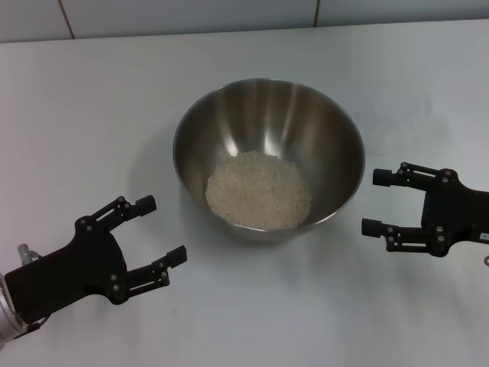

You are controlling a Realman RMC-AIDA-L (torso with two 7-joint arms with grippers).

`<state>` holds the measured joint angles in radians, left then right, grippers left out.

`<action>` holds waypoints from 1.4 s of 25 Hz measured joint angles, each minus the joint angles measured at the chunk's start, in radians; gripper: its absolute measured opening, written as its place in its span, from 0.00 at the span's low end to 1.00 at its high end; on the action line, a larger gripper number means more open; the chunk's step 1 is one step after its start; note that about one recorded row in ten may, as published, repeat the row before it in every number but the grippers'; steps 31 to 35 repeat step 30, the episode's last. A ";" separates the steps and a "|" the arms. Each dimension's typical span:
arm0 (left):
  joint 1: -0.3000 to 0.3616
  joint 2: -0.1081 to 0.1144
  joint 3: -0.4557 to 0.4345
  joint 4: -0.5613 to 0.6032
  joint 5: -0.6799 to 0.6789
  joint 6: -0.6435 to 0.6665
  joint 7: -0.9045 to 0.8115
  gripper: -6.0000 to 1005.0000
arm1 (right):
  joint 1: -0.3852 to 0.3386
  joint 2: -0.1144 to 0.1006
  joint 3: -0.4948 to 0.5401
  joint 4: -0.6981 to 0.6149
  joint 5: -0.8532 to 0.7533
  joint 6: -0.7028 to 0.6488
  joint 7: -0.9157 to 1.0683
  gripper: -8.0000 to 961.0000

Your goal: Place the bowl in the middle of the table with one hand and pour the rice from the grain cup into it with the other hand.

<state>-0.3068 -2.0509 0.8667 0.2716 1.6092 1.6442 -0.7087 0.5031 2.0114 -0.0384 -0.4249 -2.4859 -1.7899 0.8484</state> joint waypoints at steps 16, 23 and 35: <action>0.000 0.000 0.001 0.000 0.000 0.002 -0.001 0.87 | -0.003 -0.002 0.000 -0.002 -0.001 0.000 0.000 0.85; 0.000 0.000 0.002 0.000 0.000 0.002 -0.002 0.87 | -0.002 -0.002 0.000 -0.002 -0.001 -0.003 0.000 0.85; 0.000 0.000 0.002 0.000 0.000 0.002 -0.002 0.87 | -0.001 -0.002 0.000 -0.002 -0.001 -0.004 0.000 0.85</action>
